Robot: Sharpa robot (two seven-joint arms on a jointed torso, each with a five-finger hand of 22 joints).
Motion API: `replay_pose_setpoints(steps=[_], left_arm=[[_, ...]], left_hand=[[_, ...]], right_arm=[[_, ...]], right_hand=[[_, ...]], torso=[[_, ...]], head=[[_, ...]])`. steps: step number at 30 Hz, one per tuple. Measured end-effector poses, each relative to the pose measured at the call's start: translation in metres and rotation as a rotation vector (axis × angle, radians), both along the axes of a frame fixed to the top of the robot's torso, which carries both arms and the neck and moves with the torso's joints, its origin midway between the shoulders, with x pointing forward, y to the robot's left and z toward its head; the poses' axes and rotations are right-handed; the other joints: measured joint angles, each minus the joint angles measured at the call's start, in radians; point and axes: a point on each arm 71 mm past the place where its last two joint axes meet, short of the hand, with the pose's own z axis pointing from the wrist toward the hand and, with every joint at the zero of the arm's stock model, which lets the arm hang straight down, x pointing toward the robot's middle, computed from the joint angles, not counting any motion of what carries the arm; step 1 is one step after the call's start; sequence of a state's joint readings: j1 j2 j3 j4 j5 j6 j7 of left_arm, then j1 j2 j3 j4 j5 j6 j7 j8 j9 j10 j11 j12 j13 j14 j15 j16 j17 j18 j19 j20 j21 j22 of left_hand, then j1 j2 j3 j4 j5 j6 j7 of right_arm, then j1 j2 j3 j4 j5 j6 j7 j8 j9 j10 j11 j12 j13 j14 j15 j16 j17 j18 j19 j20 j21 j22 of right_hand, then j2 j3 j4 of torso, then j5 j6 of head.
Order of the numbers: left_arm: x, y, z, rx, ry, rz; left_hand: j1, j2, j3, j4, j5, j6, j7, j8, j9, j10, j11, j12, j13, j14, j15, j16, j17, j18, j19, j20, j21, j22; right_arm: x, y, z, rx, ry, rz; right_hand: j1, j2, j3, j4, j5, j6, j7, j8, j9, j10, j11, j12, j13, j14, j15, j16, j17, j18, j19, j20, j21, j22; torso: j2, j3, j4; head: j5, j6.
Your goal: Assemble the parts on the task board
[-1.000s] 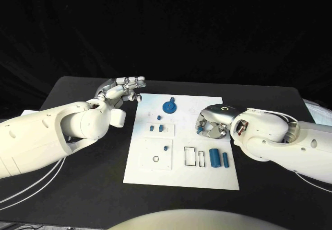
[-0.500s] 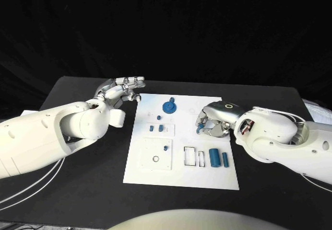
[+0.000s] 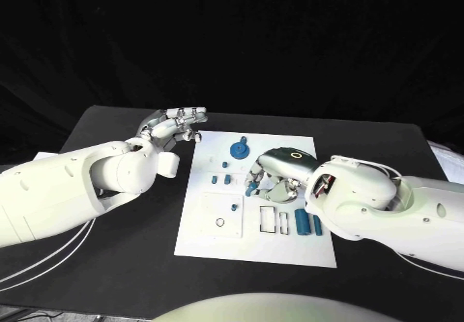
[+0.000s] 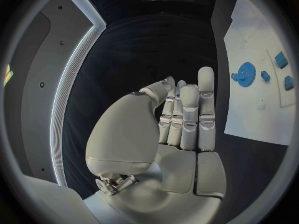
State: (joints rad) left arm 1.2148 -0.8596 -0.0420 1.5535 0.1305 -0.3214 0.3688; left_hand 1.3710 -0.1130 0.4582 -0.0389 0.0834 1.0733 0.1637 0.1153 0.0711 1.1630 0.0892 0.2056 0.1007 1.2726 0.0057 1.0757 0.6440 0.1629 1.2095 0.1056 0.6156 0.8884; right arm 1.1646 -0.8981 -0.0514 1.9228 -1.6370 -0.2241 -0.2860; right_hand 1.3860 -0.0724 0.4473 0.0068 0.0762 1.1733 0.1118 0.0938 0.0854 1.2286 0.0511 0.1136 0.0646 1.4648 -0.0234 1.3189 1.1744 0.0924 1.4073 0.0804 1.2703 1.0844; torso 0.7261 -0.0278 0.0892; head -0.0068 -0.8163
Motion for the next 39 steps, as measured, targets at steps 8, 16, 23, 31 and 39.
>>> replay_pose_setpoints(steps=[8, 16, 23, 31, 39], left_arm=[[0.001, -0.002, -0.001, -0.001, 0.0, -0.002], [0.001, -0.003, -0.001, -0.002, 0.001, -0.005], [0.001, -0.004, -0.002, -0.003, 0.002, -0.007], [0.001, -0.004, -0.002, -0.003, 0.003, -0.007], [0.002, -0.004, -0.003, -0.002, 0.004, -0.007]], left_hand=[[0.0, 0.0, 0.0, 0.0, 0.0, 0.0, 0.0, 0.0, 0.0, 0.0, 0.0, 0.0, 0.0, 0.0, 0.0, 0.0, 0.0, 0.0, 0.0, 0.0, 0.0, 0.0], [0.0, 0.0, 0.0, 0.0, 0.0, 0.0, 0.0, 0.005, 0.0, 0.0, 0.0, 0.008, 0.001, 0.0, 0.0, 0.0, -0.002, 0.0, 0.0, 0.0, 0.0, -0.002], [0.0, 0.0, 0.0, 0.0, 0.0, 0.0, 0.0, 0.005, 0.0, 0.0, 0.0, 0.008, 0.001, 0.0, 0.0, 0.0, -0.002, 0.0, 0.0, 0.0, 0.0, -0.002], [0.0, 0.0, 0.0, 0.0, 0.0, 0.0, 0.0, 0.005, 0.0, 0.0, 0.0, 0.008, 0.001, 0.0, 0.0, 0.0, -0.002, 0.0, 0.0, 0.0, 0.0, -0.002], [0.0, 0.0, 0.0, 0.0, 0.0, 0.0, 0.0, 0.005, 0.0, 0.0, 0.0, 0.008, 0.001, 0.0, 0.0, 0.0, -0.002, 0.0, 0.0, 0.0, 0.0, -0.002]], right_arm=[[-0.013, 0.043, -0.016, 0.042, 0.047, 0.097], [-0.017, 0.057, -0.028, 0.05, 0.071, 0.133], [-0.017, 0.063, -0.035, 0.037, 0.088, 0.149], [-0.018, 0.065, -0.041, 0.012, 0.088, 0.158], [-0.013, 0.063, -0.044, -0.023, 0.072, 0.146]], right_hand=[[0.0, 0.0, 0.004, -0.004, 0.005, 0.0, 0.001, -0.006, 0.001, 0.0, 0.0, -0.003, -0.001, 0.0, 0.0, 0.0, 0.0, 0.0, 0.0, 0.0, 0.0, 0.0], [0.0, 0.0, 0.007, -0.007, 0.005, 0.004, 0.004, -0.011, 0.005, 0.0, 0.0, -0.004, 0.0, 0.0, 0.0, 0.0, 0.0, 0.0, 0.0, 0.0, 0.0, -0.001], [0.0, 0.0, 0.007, -0.007, 0.009, 0.002, 0.006, -0.009, 0.005, 0.0, 0.0, -0.005, 0.0, 0.0, 0.0, 0.0, 0.0, 0.0, -0.004, -0.004, 0.0, -0.002], [0.0, 0.0, 0.007, -0.007, 0.01, 0.001, 0.007, -0.008, 0.005, 0.0, 0.0, -0.007, 0.0, 0.0, 0.0, 0.0, 0.0, 0.0, -0.004, -0.004, 0.0, -0.002], [0.001, -0.001, 0.007, -0.007, 0.01, -0.001, 0.009, -0.008, 0.006, 0.001, 0.006, -0.008, 0.0, 0.0, 0.0, 0.0, 0.0, 0.0, -0.004, -0.004, 0.0, -0.002]], torso=[[0.001, -0.0008, 0.0009], [0.001, -0.0013, 0.0009], [0.001, -0.0009, 0.0], [0.001, -0.0002, 0.0002], [0.001, 0.0001, -0.0003]], head=[[0.012, -0.002], [0.022, -0.008], [0.026, -0.013], [0.029, -0.017], [0.029, -0.019]])
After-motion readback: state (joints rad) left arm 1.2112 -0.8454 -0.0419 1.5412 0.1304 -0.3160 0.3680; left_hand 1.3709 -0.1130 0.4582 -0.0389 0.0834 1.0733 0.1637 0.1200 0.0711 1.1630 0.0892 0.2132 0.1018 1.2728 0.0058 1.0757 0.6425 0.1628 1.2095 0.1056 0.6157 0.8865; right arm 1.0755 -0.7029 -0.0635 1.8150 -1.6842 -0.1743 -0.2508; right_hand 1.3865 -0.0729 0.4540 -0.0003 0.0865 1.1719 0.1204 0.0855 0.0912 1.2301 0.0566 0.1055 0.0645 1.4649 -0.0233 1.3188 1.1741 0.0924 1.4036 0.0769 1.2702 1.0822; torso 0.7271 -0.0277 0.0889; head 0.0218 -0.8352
